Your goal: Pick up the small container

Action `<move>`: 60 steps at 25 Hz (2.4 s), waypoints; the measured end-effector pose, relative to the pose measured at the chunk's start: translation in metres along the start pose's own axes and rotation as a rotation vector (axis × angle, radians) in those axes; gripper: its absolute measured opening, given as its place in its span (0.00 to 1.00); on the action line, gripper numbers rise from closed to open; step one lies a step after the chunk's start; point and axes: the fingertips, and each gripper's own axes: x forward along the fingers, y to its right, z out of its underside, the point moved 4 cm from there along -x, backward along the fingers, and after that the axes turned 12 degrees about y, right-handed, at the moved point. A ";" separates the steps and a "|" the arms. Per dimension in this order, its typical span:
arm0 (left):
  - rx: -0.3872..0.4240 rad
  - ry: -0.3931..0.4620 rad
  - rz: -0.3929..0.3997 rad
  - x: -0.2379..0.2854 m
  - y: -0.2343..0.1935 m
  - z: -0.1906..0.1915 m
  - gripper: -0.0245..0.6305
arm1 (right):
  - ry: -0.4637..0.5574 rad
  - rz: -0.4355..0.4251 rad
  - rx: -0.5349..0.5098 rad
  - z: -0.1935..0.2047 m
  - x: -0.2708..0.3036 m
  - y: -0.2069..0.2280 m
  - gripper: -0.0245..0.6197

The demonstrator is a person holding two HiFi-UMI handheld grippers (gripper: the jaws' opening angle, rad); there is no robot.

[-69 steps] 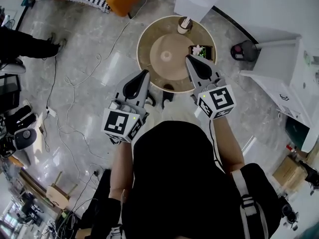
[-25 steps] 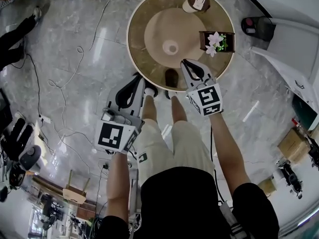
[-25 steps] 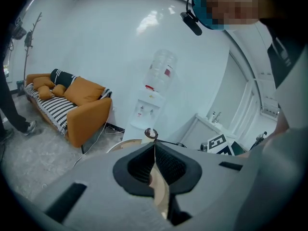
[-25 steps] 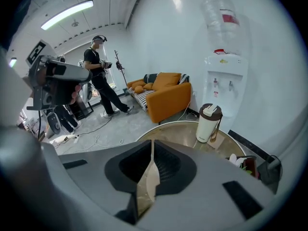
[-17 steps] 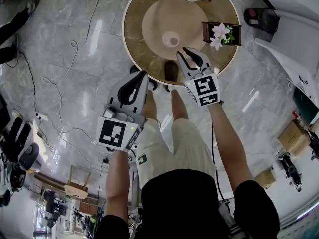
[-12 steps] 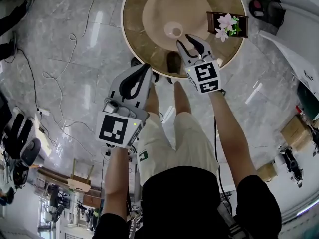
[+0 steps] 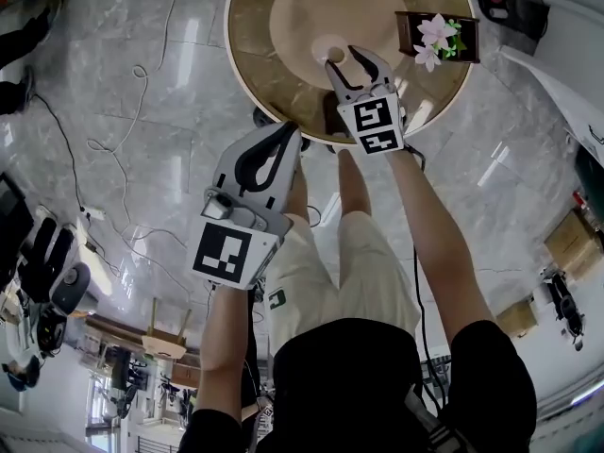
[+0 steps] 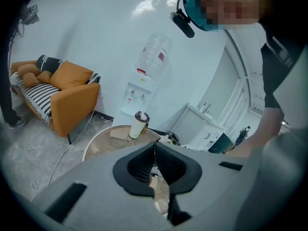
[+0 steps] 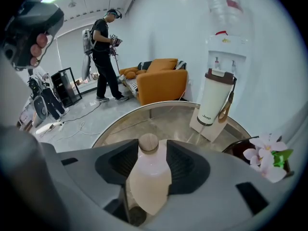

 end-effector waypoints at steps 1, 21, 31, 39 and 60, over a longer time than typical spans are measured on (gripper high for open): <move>-0.009 -0.013 0.000 0.001 0.001 0.001 0.07 | -0.002 0.000 -0.013 0.002 0.003 0.000 0.32; -0.051 -0.068 0.009 0.000 0.013 0.016 0.07 | -0.023 -0.029 -0.095 0.012 0.022 -0.003 0.27; -0.069 -0.081 0.013 -0.001 0.024 0.017 0.07 | -0.028 -0.056 -0.090 0.009 0.015 -0.005 0.26; -0.099 0.010 -0.055 -0.015 0.002 0.005 0.07 | -0.001 -0.063 -0.057 -0.020 -0.012 -0.007 0.26; -0.050 0.195 -0.233 -0.069 0.058 -0.091 0.07 | 0.193 -0.174 -0.037 -0.185 -0.173 -0.026 0.26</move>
